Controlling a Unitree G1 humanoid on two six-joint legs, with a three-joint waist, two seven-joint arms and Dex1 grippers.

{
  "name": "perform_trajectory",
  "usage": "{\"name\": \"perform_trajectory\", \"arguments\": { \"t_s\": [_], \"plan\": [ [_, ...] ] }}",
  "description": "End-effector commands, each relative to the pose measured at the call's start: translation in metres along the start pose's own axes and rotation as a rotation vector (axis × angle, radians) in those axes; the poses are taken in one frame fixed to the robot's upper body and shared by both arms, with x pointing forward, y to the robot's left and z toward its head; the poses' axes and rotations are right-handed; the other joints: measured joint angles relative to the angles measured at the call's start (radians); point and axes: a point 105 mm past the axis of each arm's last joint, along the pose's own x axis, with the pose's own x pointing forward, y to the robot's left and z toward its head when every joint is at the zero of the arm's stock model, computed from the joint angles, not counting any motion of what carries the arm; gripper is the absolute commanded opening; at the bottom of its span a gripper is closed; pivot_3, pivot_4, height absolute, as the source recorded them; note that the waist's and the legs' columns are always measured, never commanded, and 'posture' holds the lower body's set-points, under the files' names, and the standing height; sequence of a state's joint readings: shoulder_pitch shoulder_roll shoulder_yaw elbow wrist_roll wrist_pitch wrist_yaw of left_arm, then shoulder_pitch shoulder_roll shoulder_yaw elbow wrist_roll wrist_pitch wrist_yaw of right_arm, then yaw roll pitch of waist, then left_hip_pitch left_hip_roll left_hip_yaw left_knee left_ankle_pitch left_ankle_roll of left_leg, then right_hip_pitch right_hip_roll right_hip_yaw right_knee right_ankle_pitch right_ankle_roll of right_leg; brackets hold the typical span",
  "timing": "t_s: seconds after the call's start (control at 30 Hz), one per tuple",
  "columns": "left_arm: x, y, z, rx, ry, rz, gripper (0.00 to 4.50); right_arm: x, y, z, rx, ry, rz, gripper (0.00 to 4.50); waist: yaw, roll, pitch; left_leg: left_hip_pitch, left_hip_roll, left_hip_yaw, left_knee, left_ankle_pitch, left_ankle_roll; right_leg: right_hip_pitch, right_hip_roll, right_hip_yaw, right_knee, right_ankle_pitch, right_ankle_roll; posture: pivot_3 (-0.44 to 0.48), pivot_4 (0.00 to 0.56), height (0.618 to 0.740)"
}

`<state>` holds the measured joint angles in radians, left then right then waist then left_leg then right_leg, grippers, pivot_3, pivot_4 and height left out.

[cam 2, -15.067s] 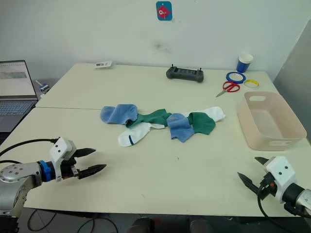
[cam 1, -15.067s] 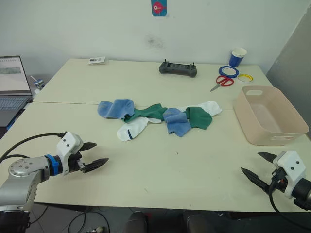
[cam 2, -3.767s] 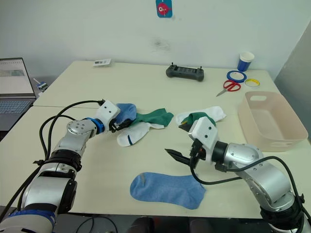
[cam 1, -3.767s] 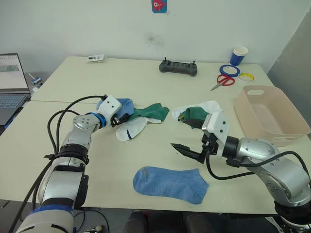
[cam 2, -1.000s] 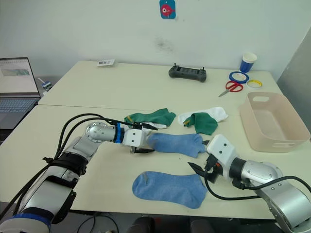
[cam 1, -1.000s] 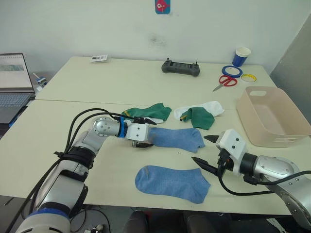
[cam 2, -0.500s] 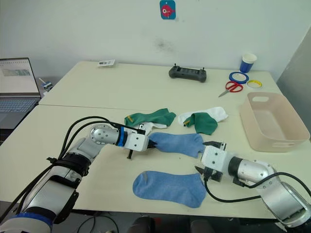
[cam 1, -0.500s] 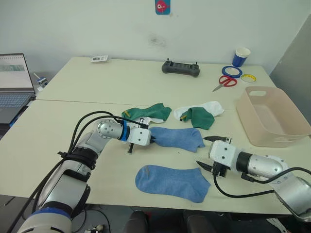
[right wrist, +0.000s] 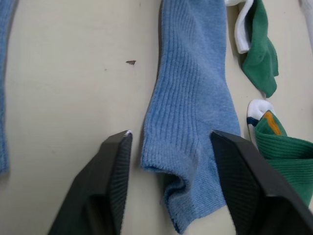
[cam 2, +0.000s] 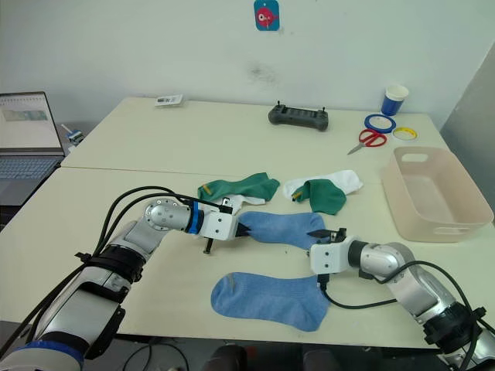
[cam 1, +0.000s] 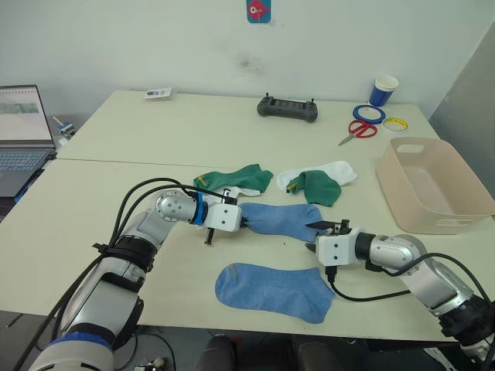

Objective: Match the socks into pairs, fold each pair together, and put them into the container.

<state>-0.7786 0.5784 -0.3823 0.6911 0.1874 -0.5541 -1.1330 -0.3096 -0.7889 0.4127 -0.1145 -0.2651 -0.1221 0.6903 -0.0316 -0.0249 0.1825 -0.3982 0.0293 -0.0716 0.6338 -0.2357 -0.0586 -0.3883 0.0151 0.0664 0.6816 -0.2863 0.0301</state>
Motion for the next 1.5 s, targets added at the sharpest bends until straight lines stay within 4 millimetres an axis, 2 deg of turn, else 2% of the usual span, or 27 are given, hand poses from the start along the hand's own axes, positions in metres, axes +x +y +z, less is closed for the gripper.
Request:
{"name": "perform_trajectory", "arguments": {
  "t_s": [0.03,0.13,0.17,0.33,0.47,0.57,0.7,0.77,0.83,0.9,1.03,1.1,1.2,1.4,1.5],
  "plan": [
    [-0.002,0.001,0.004,0.013,-0.017,0.002,0.00,-0.006,-0.010,-0.003,-0.032,0.011,-0.025,1.25,0.000,0.000,0.000,0.000,0.000,0.000,0.000,0.000,0.000,0.000,0.000,0.000,0.000,0.000,-0.001,0.000,0.150,0.740],
    [-0.002,-0.002,0.006,0.017,-0.030,-0.021,0.00,-0.008,-0.011,0.001,-0.025,-0.011,-0.024,0.19,0.000,0.000,0.000,0.000,0.000,0.000,0.000,0.000,0.000,0.000,0.000,0.000,0.000,0.001,-0.001,0.000,0.150,0.740],
    [-0.002,-0.003,0.007,0.018,-0.036,-0.027,0.00,-0.008,-0.011,0.002,-0.024,-0.016,-0.024,0.02,0.000,0.000,0.000,0.000,0.000,0.000,0.000,0.000,0.000,0.000,0.000,0.000,0.000,0.001,-0.001,0.000,0.150,0.740],
    [-0.010,-0.004,0.017,0.030,-0.082,-0.056,0.00,-0.016,-0.013,0.010,0.009,-0.053,-0.034,0.02,0.000,0.000,0.000,0.000,0.000,0.000,0.000,0.000,0.000,0.000,0.000,0.000,0.000,0.001,-0.002,0.000,0.150,0.740],
    [-0.031,-0.010,0.031,-0.096,-0.145,-0.151,0.00,-0.036,-0.018,0.043,0.174,-0.172,-0.009,0.02,-0.001,0.000,0.000,0.000,0.000,-0.001,0.000,0.000,0.000,0.000,0.000,0.000,0.001,0.001,-0.003,0.000,0.150,0.740],
    [-0.048,-0.022,0.045,-0.281,-0.189,-0.267,0.00,-0.051,-0.014,0.060,0.349,-0.218,0.069,0.02,-0.004,0.001,0.001,0.000,0.001,-0.002,0.000,0.000,0.000,0.000,0.000,-0.001,0.001,0.001,-0.003,0.000,0.150,0.740],
    [-0.070,-0.038,0.074,-0.654,-0.283,-0.472,0.00,-0.061,-0.011,0.074,0.667,-0.254,0.158,0.02,-0.007,0.001,0.001,0.000,0.002,-0.004,0.000,0.000,0.000,0.001,0.001,-0.003,0.002,-0.001,0.000,0.000,0.150,0.740],
    [-0.067,-0.035,0.075,-0.804,-0.293,-0.504,0.00,-0.057,-0.011,0.070,0.777,-0.224,0.176,0.02,-0.007,0.001,0.001,0.001,0.001,-0.004,0.001,0.000,0.000,0.002,0.001,-0.003,0.003,-0.001,0.000,0.000,0.150,0.740],
    [-0.057,-0.032,0.066,-0.924,-0.265,-0.515,0.00,-0.048,-0.014,0.060,0.902,-0.172,0.161,0.02,-0.006,0.001,0.001,0.001,0.001,-0.005,0.003,0.000,0.000,0.003,0.001,-0.004,0.003,-0.001,0.000,0.000,0.150,0.740],
    [-0.049,-0.029,0.063,-0.980,-0.249,-0.506,0.00,-0.042,-0.014,0.053,0.948,-0.134,0.156,0.02,-0.006,0.001,0.001,0.001,0.000,-0.005,0.005,0.000,0.000,0.003,0.001,-0.004,0.003,-0.001,0.000,0.000,0.150,0.740],
    [-0.022,-0.009,0.044,-1.067,-0.206,-0.396,0.00,-0.027,-0.016,0.029,0.977,-0.041,0.104,0.02,-0.002,0.001,0.001,-0.004,0.000,-0.004,0.006,0.000,0.001,0.000,0.001,-0.004,0.001,-0.002,0.000,0.000,0.150,0.740],
    [-0.014,-0.005,0.035,-1.052,-0.168,-0.362,0.00,-0.022,-0.018,0.021,0.982,-0.015,0.077,0.02,-0.001,0.001,0.001,-0.004,0.000,-0.004,0.006,0.000,0.001,-0.001,0.001,-0.004,0.001,-0.002,0.000,0.000,0.150,0.740],
    [-0.005,0.010,0.014,-1.020,-0.098,-0.249,0.00,-0.015,-0.033,0.002,0.968,0.037,-0.020,0.02,-0.004,0.001,0.001,-0.004,0.000,-0.004,0.006,-0.001,0.002,-0.001,0.001,-0.003,0.001,-0.002,0.000,0.000,0.150,0.740],
    [-0.003,0.027,0.008,-0.991,-0.097,-0.184,0.00,-0.014,-0.048,-0.008,0.911,0.054,-0.097,0.02,-0.003,0.001,0.001,-0.004,0.000,-0.003,0.006,-0.001,0.002,-0.001,0.001,-0.003,0.001,-0.002,0.000,0.000,0.150,0.740],
    [-0.001,0.033,0.010,-0.990,-0.115,-0.166,0.00,-0.014,-0.055,-0.010,0.840,0.065,-0.135,0.75,-0.002,0.001,0.001,-0.004,0.000,-0.003,0.006,-0.001,0.002,-0.001,0.001,-0.003,0.001,-0.002,0.000,0.000,0.150,0.740]
  ]
}}
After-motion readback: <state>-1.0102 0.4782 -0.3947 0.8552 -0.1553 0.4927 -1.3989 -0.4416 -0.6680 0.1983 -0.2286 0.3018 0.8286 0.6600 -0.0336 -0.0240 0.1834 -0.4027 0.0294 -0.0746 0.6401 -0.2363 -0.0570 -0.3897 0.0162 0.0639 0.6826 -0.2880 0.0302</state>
